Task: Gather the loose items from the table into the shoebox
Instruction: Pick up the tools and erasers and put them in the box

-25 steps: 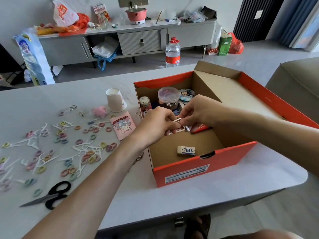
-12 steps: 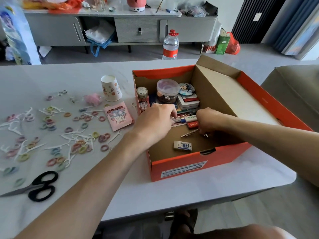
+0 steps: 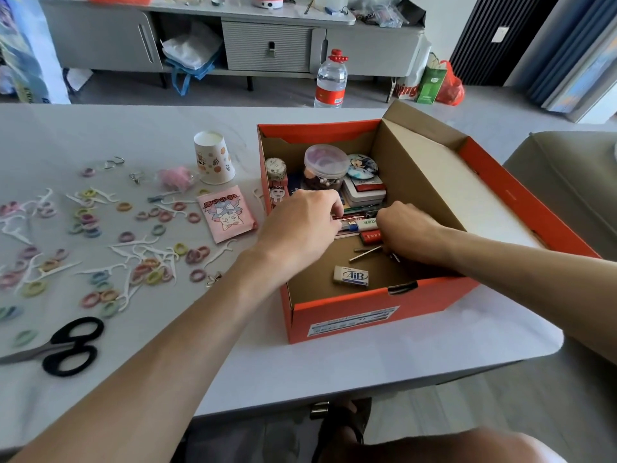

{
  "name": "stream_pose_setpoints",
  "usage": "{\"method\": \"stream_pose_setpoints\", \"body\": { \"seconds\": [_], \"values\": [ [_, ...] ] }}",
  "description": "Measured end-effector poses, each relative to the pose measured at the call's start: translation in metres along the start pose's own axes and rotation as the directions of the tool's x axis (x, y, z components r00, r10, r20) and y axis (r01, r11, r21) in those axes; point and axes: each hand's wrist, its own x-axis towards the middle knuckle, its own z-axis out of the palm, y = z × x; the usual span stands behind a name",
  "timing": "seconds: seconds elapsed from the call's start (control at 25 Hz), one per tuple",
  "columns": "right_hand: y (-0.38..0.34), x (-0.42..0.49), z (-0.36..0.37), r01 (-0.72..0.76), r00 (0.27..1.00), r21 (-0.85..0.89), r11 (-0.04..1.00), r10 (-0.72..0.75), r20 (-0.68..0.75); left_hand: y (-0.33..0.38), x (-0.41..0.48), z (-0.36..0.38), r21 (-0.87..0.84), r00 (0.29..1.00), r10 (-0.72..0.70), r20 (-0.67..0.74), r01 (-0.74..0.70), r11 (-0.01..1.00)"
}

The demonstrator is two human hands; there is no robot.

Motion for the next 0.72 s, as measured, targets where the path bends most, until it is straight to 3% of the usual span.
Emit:
{"method": "stream_pose_setpoints", "body": {
  "seconds": [0.32,0.52,0.72],
  "values": [
    [0.0015,0.0035,-0.0012,-0.049,0.998,0.06,0.997,0.047,0.049,-0.0004,0.0004,0.0012,-0.003,1.0,0.011,-0.007,-0.011,1.0],
    [0.0046,-0.0001,-0.0036,-0.015,0.99,0.101,0.995,0.001,0.139,0.0015,0.0,0.0004,0.009,1.0,0.0,0.015,0.0,1.0],
    [0.0084,-0.0029,-0.0025,-0.01,0.999,0.129,0.992,0.005,0.041,0.0024,-0.0003,-0.001,0.01,1.0,0.004,0.018,-0.004,1.0]
  ]
}}
